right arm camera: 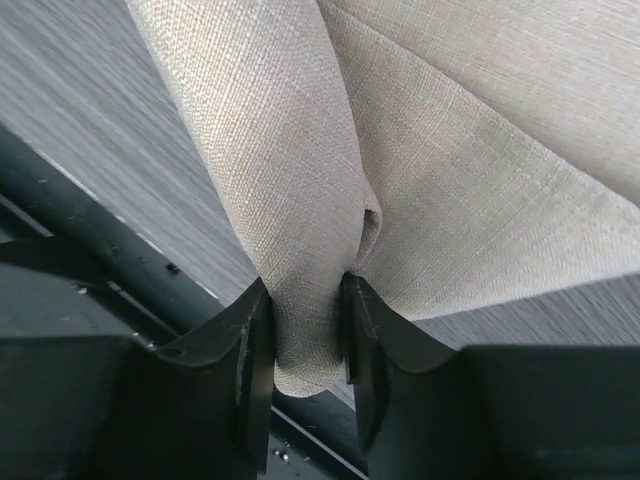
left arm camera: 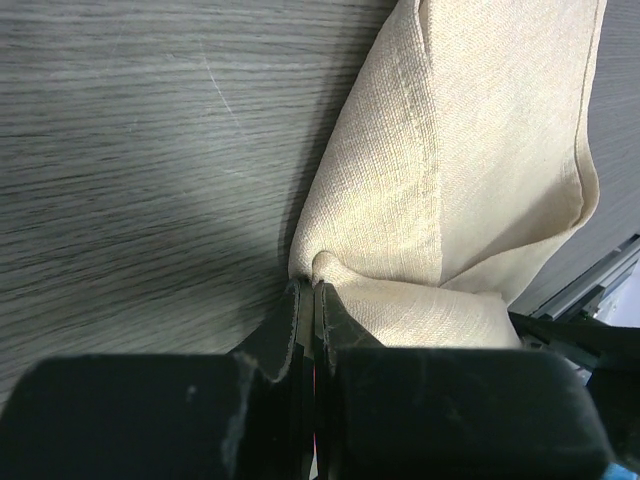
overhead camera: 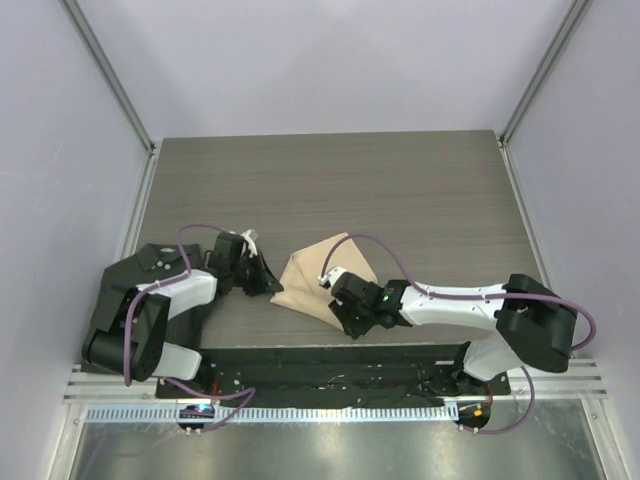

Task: Fold the napkin, place the utensils inside, and roll it up
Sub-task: Roll the napkin with the utensil

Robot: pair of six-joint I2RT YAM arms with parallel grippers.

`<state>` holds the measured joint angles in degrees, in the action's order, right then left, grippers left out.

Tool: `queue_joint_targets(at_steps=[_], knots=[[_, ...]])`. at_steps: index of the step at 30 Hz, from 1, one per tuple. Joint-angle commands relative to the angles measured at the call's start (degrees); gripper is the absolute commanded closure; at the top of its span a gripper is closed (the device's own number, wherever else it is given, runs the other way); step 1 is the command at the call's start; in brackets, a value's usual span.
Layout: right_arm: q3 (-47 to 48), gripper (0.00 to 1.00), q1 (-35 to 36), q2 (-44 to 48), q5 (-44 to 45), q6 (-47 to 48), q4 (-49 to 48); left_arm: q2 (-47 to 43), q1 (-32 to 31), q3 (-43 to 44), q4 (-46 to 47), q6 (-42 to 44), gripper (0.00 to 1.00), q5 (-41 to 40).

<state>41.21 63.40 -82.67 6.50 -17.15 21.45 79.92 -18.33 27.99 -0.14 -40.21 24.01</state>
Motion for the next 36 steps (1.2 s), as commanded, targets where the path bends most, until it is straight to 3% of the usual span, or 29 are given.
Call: queue_joint_targets(at_steps=[1,6,12,16,18,21,27,32,36], knots=[[-1.48,0.73,-5.55,0.5,-17.99,1.85,-3.79,1.11,-0.22,1.72,-3.37,1.53,1.0,-1.95],[-1.57,0.78,-11.97,-2.49,-30.47,2.29,-3.96,3.39,-0.22,3.3,-5.66,2.41,1.0,-2.92],[1.93,0.76,-13.91,-4.69,-28.13,2.2,-0.63,5.51,-0.22,4.27,-7.32,3.11,1.0,-3.0],[7.64,0.64,-13.56,0.13,-21.3,2.82,5.43,6.39,-0.22,4.36,-7.68,3.2,1.0,-3.18],[11.77,0.52,-12.6,2.85,-17.77,3.69,8.86,6.56,-0.22,4.53,-7.68,3.2,1.0,-3.0],[16.17,0.43,-7.51,3.75,-7.58,4.58,11.33,6.56,-0.22,4.62,-7.68,3.2,1.0,-2.65],[20.22,0.38,5.85,-3.01,13.94,6.07,10.37,6.21,-0.22,4.53,-8.03,3.2,1.0,-2.83],[22.59,0.36,9.72,-12.66,19.51,7.56,8.26,6.13,-0.22,4.79,-8.29,3.29,1.0,-2.74],[23.04,0.36,10.34,-15.15,22.15,8.62,7.73,6.04,-0.22,4.79,-8.38,3.29,1.0,-2.57]])
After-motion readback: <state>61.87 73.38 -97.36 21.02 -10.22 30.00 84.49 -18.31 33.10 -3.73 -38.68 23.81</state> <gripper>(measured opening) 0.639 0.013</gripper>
